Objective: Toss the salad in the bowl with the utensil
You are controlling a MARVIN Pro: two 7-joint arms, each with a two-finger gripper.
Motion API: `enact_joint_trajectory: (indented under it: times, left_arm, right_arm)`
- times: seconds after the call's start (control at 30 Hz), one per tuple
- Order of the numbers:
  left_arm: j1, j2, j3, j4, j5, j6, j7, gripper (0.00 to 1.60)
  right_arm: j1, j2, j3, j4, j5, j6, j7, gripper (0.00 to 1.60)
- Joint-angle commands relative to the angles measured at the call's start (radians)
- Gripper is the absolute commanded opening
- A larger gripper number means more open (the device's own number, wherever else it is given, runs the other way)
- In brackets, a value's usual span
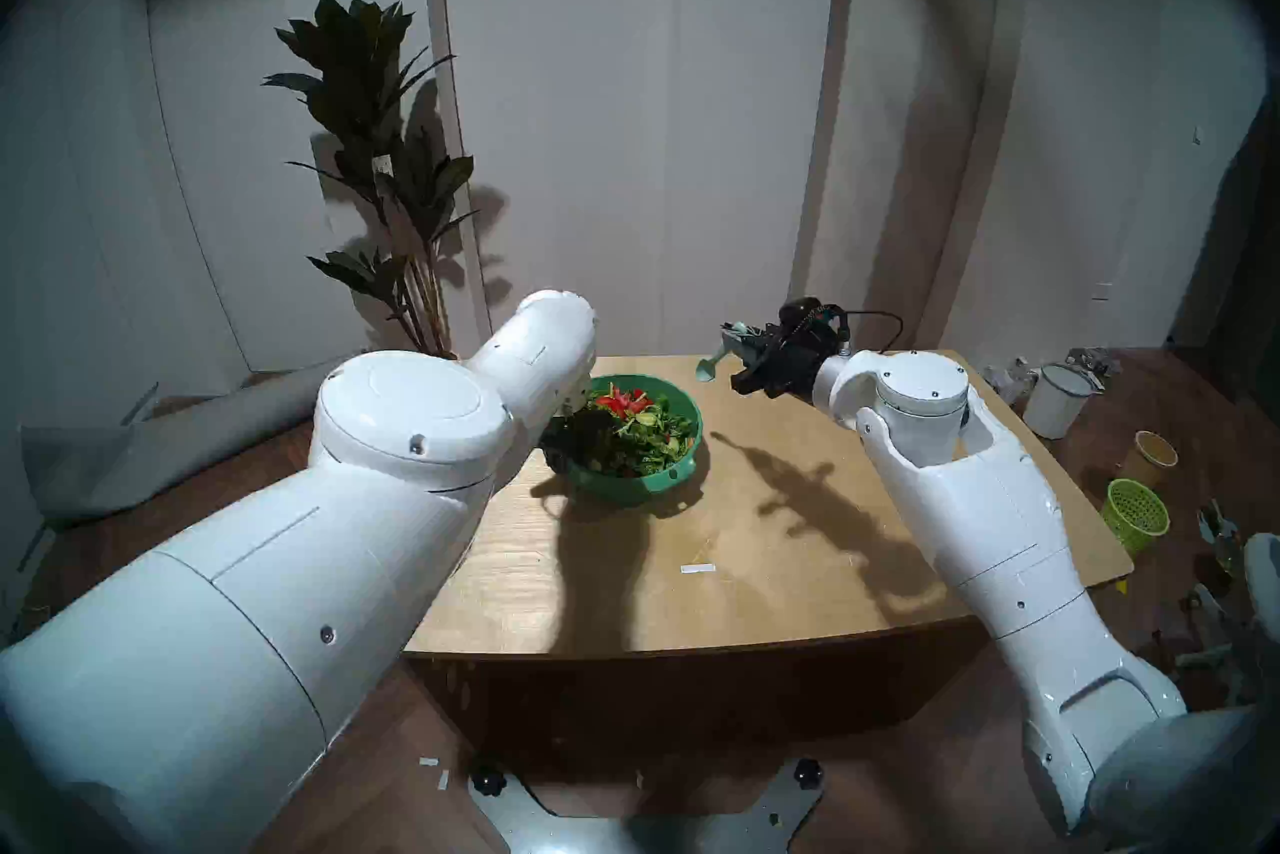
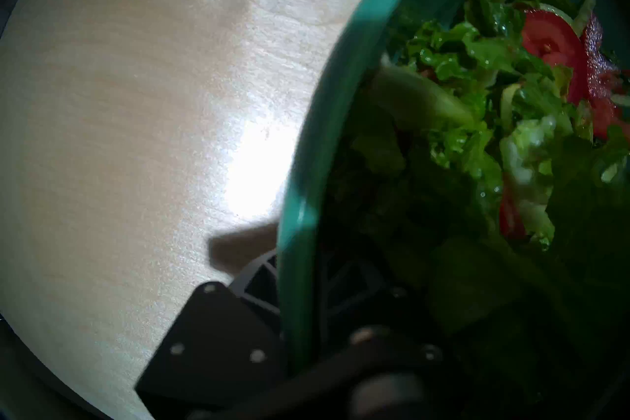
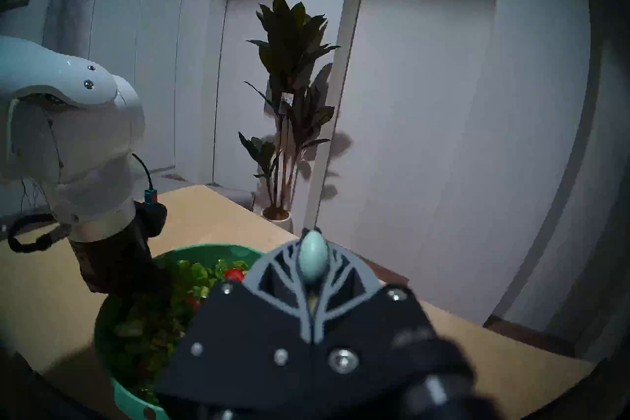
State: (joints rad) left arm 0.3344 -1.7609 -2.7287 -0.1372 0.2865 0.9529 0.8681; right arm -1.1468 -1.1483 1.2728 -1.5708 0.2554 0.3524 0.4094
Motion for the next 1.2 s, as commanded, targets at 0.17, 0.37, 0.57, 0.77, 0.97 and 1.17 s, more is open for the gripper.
enact_joint_trajectory:
  times: [0.17,0.37,0.57,0.77,0.97,1.17]
  left_arm:
    - [0.022,-0.011,-0.008,0.019,0.004,0.007,0.003,0.00]
    - [0.021,-0.011,-0.013,0.019,0.008,0.007,0.003,0.00]
    - [0.020,-0.010,-0.018,0.019,0.012,0.007,0.003,0.00]
    - [0.019,-0.010,-0.023,0.019,0.017,0.007,0.002,0.00]
    - [0.019,-0.010,-0.028,0.020,0.022,0.007,0.002,0.00]
    - [0.018,-0.010,-0.033,0.020,0.027,0.007,0.002,0.00]
  right_arm:
    - [0.147,0.046,-0.067,0.045,-0.127,-0.074,0.041,0.00]
    - [0.193,0.049,-0.107,0.085,-0.185,-0.105,0.057,0.00]
    - [0.241,0.035,-0.157,0.127,-0.240,-0.137,0.074,0.00]
    - [0.286,0.011,-0.213,0.170,-0.293,-0.169,0.088,0.00]
    - [0.332,-0.014,-0.264,0.216,-0.341,-0.199,0.101,0.00]
    - [0.368,-0.042,-0.319,0.277,-0.391,-0.233,0.112,0.00]
